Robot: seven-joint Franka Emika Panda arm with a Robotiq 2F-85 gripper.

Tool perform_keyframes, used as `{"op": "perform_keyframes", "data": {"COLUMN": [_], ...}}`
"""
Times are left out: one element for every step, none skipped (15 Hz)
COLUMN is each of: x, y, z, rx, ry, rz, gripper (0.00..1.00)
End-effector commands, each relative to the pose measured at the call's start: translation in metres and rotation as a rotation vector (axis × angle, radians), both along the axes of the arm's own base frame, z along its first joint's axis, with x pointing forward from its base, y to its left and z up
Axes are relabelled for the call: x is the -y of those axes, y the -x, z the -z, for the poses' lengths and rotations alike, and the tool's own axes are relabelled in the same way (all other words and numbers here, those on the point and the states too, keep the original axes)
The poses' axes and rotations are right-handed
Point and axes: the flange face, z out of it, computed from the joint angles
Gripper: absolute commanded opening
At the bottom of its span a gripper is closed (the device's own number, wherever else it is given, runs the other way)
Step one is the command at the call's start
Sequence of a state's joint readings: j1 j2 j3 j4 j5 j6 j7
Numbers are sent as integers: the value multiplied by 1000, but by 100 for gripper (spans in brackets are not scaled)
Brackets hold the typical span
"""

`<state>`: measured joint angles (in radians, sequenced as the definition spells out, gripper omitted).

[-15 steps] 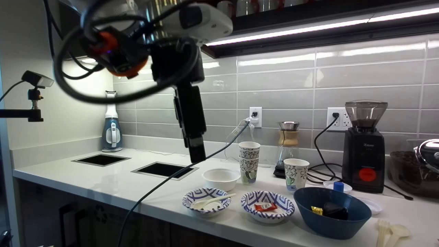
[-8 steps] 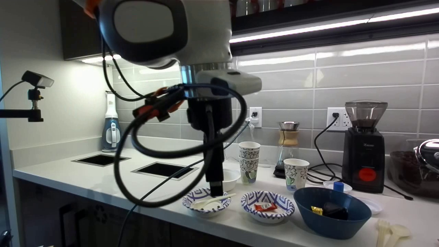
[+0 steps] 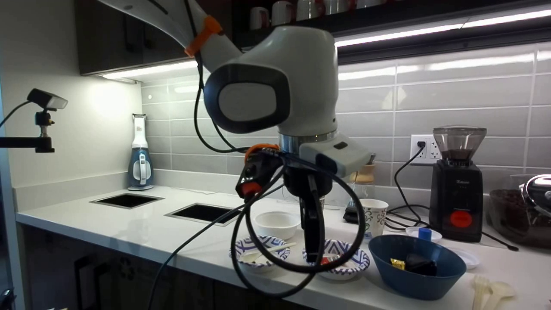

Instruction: Take the bowl off of the other

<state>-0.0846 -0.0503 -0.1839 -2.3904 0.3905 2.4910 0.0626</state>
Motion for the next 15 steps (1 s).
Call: {"op": "perform_keyframes", "data": {"x": [0,1,1,2,2,8,10,11,14,15,16,17,19,19,17], "y": [-5,-8,-9,-10,-10,-16,-20,-25,-32,-38,-45,-54,-62,-69,-76], "z": [2,4,3,3,2,9,12,16,20,24,29,33,37,42,46], "rx": [-1,-1,0,2,3,-2,1,-5,8,10,9,16,19,21,27], "ry": [-4,-5,-5,-5,-5,-17,-38,-64,-62,-78,-97,-106,-122,-142,-167], "rz": [-1,-2,-1,-1,0,3,10,11,8,13,13,11,10,14,14], "gripper": [100,100,100,100,100,100,100,100,100,100,100,100,100,100,100]}}
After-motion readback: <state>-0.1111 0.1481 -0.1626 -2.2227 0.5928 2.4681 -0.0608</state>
